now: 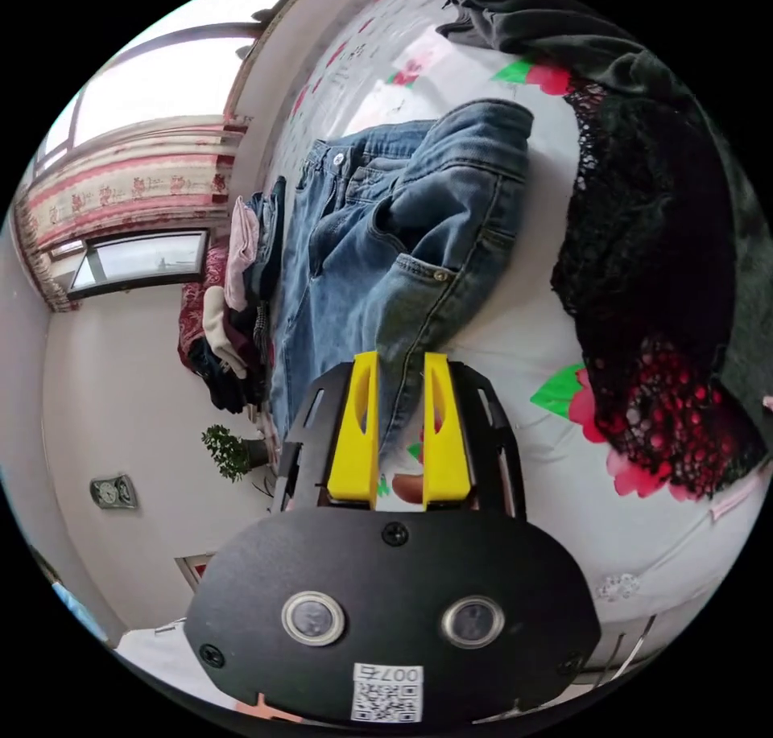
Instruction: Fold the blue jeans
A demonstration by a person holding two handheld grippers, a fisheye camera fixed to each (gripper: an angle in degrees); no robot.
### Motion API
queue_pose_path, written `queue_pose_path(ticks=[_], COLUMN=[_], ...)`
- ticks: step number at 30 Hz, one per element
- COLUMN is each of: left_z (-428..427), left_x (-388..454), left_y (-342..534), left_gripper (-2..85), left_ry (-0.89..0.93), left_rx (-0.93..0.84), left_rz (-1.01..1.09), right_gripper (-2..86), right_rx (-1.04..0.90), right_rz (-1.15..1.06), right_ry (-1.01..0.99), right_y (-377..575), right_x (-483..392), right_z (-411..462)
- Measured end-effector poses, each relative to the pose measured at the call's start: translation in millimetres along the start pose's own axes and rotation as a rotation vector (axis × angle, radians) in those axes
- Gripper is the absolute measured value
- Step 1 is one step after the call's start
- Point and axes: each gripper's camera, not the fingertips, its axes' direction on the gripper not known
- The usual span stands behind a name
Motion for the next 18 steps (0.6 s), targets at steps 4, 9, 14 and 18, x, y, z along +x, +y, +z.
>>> queue_pose_path(ticks=[4, 9, 14, 18], left_z=[-14.2, -49.0, -59.7, -40.9], left_x=[7.0, 6.6, -28.8, -21.3], left_y=[5.3, 31.3, 78.1, 72.7], left_gripper=[-1.0, -1.0, -1.0, -1.0], left_ry=[0.026, 0.080, 0.177, 0.125], left_rx=[0.000, 0.047, 0.137, 0.104], left_rz=[-0.040, -0.007, -0.165, -0.173], right_gripper=[0.4, -0.2, -0.2, -0.2], right_rx=[0.013, 0.087, 0.063, 0.072], right_rz=[-0.100, -0.502, -0.369, -0.275], right_ry=[-0.231, -0.171, -0.087, -0.130], right_y=[-0.3, 27.4, 59.9, 72.2], right_x=[-33.9, -98.0, -68.5, -55.9], right_z=[-48.9, -159.4, -169.5, -150.7])
